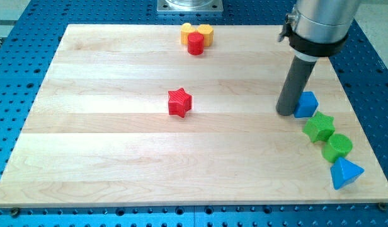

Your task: Bring the green star and blue cube above the green circle

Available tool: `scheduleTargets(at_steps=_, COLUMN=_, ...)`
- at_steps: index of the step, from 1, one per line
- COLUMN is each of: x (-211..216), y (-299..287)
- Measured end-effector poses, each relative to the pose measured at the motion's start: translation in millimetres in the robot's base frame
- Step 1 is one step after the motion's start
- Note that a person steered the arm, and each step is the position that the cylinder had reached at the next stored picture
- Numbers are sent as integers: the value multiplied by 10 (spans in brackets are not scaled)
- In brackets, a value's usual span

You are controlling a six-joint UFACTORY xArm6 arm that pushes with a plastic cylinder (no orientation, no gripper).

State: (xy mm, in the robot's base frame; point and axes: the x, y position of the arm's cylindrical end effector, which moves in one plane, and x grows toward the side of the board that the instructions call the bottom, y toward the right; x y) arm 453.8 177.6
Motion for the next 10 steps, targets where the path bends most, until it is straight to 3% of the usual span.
scheduleTargets(at_steps=4, x=-71, y=153)
scheduleTargets(at_steps=5, x=146, y=-181)
scheduleTargets(at_steps=6, x=605, y=43)
scheduleTargets(at_steps=9, x=584, y=175)
scheduleTargets(at_steps=10, x=449, y=-188)
